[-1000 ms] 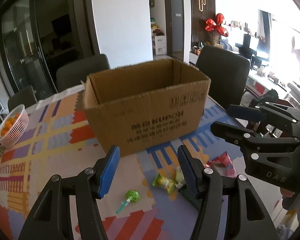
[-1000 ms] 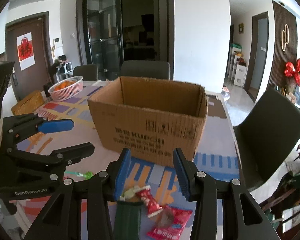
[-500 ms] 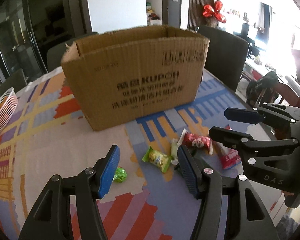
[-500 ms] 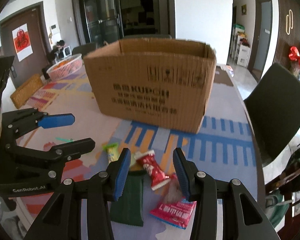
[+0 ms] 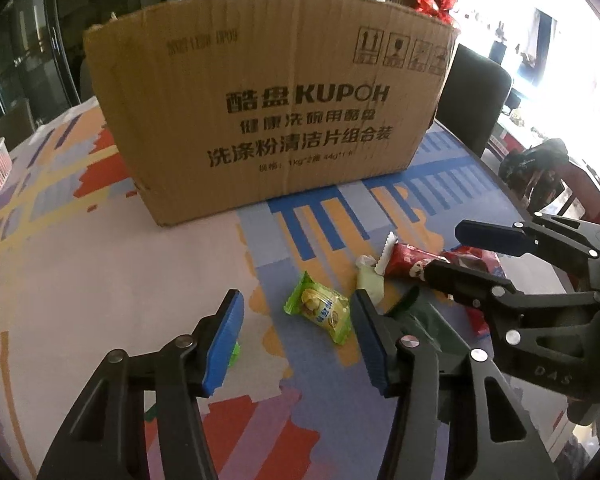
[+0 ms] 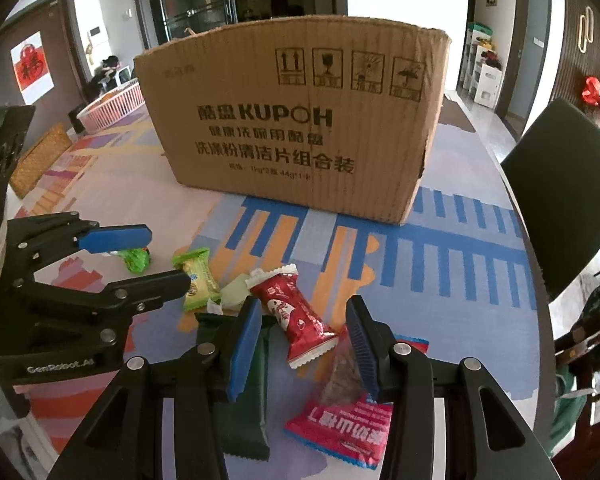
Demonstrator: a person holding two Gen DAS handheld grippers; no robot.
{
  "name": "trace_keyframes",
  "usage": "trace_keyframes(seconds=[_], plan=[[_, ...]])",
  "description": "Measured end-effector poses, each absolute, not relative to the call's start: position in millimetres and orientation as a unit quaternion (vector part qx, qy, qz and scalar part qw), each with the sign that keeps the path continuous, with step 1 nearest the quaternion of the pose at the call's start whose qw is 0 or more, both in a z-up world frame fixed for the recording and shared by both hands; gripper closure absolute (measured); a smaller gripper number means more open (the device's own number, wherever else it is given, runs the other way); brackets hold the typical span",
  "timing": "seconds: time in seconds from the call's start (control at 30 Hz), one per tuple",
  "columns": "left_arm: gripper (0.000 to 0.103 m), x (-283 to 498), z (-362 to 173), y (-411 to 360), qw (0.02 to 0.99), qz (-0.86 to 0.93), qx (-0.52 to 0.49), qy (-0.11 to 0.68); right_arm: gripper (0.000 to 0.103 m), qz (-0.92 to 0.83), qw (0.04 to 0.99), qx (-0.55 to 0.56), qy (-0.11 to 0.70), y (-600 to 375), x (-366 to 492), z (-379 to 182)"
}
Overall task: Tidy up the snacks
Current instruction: 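Grasp the yellow-green candy with left tool while right tool grasps the red candy bar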
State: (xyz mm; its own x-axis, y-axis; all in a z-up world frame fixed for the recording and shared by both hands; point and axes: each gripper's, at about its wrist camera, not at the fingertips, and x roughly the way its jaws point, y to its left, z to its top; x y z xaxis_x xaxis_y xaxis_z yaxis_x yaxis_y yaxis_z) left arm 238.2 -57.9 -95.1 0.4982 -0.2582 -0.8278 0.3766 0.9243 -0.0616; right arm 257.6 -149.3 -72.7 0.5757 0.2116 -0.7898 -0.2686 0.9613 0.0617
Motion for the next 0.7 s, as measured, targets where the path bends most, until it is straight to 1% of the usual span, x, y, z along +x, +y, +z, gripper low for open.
trace_keyframes(seconds=[0.43,0.57,0.7], plan=[[0.063,245,-113,-56,0.857,-0.191,0.031,0.477,0.058,0.142,0.878,-0.024,0.457,-148,271,-87],[0.072,246,-114,-54,0.858,-0.195,0.023,0.474,0.058,0.145,0.877,-0.024,0.457,-146,273,-89],[0.079,248,-113,-56,0.858,-0.197,0.023,0.475,0.059,0.151,0.873,-0.021,0.463,-141,278,-92]])
